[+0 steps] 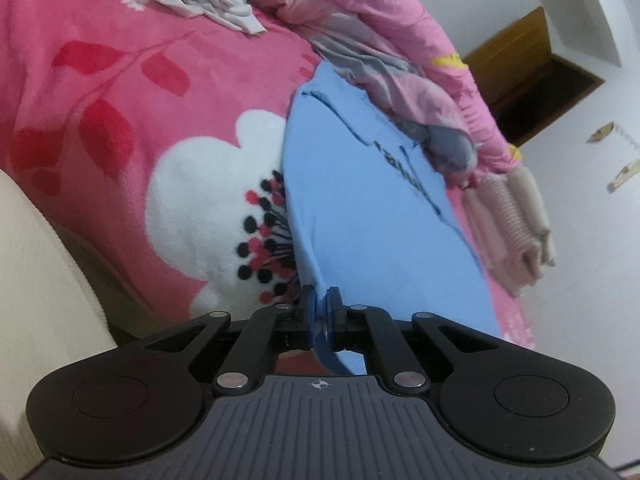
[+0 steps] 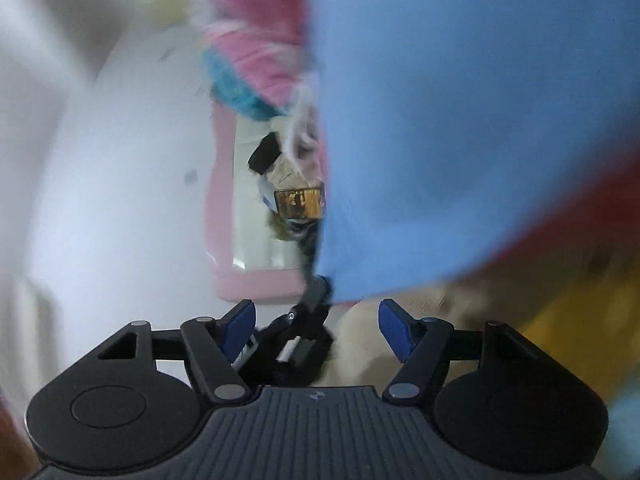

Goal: Fold clothes

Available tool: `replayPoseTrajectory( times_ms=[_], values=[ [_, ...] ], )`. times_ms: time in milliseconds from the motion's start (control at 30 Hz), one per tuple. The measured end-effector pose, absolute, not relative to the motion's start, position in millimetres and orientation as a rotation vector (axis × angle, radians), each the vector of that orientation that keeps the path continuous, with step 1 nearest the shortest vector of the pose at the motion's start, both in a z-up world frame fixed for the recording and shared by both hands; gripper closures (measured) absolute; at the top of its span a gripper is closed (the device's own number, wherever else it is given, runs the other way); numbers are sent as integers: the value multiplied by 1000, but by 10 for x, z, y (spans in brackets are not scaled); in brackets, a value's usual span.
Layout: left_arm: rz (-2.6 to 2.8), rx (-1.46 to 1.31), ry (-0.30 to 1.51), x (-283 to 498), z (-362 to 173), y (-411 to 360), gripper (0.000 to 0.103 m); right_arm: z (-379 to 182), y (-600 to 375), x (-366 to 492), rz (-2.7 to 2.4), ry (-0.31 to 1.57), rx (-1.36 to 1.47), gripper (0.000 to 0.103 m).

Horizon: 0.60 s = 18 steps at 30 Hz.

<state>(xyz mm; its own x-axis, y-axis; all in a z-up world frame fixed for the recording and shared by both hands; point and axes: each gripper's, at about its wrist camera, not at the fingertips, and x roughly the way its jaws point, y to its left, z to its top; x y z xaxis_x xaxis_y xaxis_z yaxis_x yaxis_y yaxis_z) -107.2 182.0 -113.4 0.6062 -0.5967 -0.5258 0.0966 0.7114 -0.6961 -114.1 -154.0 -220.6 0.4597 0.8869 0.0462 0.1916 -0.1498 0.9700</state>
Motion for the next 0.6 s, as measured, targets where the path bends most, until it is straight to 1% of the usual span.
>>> replayPoseTrajectory(
  times_ms=[33,100,233,267,333,367,400,467,500,533,600],
  values=[
    [-441,-675,828,-1074,-1127,1816,100,-2328,-1478,-1131,792,985,1711,24],
    [-447,-672,821,-1080,-1109,1804,100,-2517,-1373,-1105,767,1028,1834,23],
    [-454,-682,820,-1082,-1130,1813,100,-2592,-1314,-1016,733,988,1896,24],
    [-454,-685,821,-1078,-1141,1816,100,-2608,-1301,-992,723,988,1902,29],
    [-455,-691,820,-1075,-1149,1834,100,-2632,-1266,-948,713,992,1912,36],
    [-455,-695,819,-1075,-1152,1845,100,-2636,-1235,-933,721,1002,1914,42],
    [-455,-699,818,-1076,-1156,1856,100,-2632,-1201,-919,733,1014,1907,47],
    [-465,-716,818,-1068,-1170,1880,100,-2614,-1157,-901,752,1036,1885,63],
    [-474,-729,822,-1061,-1182,1892,100,-2611,-1151,-895,758,1039,1882,68],
    [-484,-742,825,-1054,-1193,1904,99,-2610,-1157,-890,763,1034,1887,78],
    [-504,-780,840,-1032,-1245,1933,99,-2609,-1167,-882,772,1026,1897,87]
  ],
)
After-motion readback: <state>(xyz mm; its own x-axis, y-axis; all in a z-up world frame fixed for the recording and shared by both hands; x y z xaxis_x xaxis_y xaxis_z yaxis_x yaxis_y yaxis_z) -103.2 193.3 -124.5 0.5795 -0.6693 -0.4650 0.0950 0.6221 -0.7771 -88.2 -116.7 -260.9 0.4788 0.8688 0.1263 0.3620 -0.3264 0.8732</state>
